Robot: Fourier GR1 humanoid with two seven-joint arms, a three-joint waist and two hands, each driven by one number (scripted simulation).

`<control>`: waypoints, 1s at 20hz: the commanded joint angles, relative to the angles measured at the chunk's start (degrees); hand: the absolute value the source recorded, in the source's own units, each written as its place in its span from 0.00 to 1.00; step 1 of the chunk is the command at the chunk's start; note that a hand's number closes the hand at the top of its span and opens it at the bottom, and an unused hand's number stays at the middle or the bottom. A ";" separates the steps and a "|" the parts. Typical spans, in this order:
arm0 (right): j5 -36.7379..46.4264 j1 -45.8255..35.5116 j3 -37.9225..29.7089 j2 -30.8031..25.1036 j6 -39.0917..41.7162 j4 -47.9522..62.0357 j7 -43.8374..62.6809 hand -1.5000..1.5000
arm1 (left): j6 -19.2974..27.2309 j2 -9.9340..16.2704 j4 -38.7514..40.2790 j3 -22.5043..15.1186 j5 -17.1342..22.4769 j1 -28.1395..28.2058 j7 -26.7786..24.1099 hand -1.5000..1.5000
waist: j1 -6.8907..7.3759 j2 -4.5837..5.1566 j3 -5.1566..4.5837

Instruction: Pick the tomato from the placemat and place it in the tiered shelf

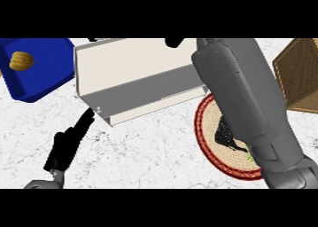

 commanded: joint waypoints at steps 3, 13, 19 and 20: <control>-1.52 -9.08 -4.12 0.00 -1.98 17.50 -4.99 1.00 | 1.49 -0.99 -2.29 -0.46 -1.44 0.43 0.68 0.50 | 0.40 0.06 0.01; -29.24 -5.01 -17.47 2.96 -13.00 22.94 -10.00 0.00 | -1.07 -1.55 1.29 -1.75 -1.42 -1.65 -0.36 0.50 | 3.37 0.77 0.08; -38.81 -7.20 -20.19 2.97 -22.81 26.57 -20.25 0.00 | -0.41 -1.87 0.98 -1.25 -1.65 -1.93 0.34 0.50 | 2.64 0.55 0.04; -38.43 -8.12 -21.39 2.97 -24.34 27.10 -21.84 0.00 | -1.11 -1.31 2.69 -0.35 -1.19 -2.81 -0.56 0.50 | 2.12 0.70 0.01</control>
